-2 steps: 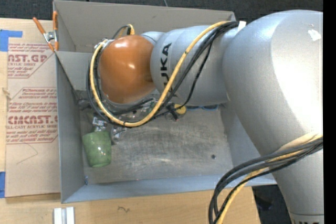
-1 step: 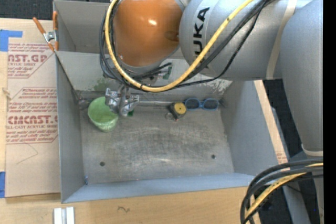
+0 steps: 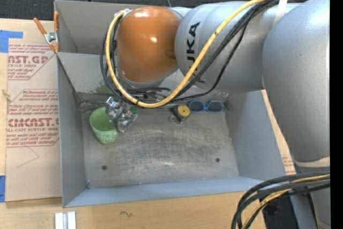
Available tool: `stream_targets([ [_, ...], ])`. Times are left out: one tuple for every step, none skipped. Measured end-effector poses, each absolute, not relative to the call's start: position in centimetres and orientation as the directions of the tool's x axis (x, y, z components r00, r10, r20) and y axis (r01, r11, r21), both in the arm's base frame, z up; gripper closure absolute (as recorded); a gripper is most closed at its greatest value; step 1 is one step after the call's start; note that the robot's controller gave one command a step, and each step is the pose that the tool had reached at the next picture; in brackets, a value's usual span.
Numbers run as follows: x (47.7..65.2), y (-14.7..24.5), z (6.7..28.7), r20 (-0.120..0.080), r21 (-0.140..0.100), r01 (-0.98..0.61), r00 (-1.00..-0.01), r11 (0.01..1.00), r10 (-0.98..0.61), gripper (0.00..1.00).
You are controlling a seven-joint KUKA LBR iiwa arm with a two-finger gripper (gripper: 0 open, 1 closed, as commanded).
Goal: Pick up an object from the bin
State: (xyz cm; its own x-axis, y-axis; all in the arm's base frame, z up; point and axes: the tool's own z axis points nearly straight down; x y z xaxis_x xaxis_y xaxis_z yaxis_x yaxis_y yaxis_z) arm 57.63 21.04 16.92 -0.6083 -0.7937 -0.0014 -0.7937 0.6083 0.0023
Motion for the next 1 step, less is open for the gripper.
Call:
stream_targets([
  [51.62,24.46,12.7,-0.001,0.005,-0.72,-0.694,0.694,-0.72,1.0],
])
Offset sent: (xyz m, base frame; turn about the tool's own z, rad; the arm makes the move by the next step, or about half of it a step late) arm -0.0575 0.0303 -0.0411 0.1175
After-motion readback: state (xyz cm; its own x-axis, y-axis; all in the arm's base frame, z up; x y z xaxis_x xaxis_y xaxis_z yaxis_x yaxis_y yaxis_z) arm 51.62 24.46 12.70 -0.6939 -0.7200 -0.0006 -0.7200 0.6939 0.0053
